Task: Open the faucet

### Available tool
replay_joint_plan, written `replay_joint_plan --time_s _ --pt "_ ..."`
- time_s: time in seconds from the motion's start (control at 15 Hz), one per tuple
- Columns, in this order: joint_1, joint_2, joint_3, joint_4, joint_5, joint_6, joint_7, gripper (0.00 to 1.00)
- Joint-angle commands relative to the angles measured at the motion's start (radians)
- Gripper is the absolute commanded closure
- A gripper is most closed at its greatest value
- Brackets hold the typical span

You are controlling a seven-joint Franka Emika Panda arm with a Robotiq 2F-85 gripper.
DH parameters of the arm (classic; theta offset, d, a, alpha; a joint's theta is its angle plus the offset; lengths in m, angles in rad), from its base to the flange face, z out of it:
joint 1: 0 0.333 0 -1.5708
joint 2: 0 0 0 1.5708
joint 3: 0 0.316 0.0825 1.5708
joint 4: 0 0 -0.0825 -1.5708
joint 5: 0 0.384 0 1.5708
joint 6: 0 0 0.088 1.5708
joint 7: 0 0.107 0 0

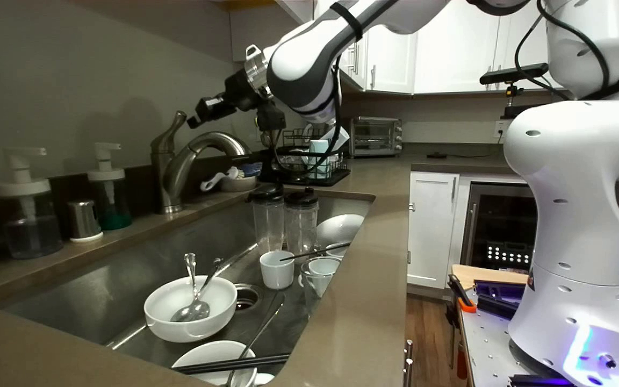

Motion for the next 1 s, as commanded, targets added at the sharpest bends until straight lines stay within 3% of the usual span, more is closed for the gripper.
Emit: replay_joint_plan --time_s 0.0,0.93 --pt "-0.038 -0.019 0.041 -0.007 -0.021 0.000 0.001 0.97" --pt "-0.052 -0.084 0.087 0.003 -0.043 0.002 -0.014 0.97"
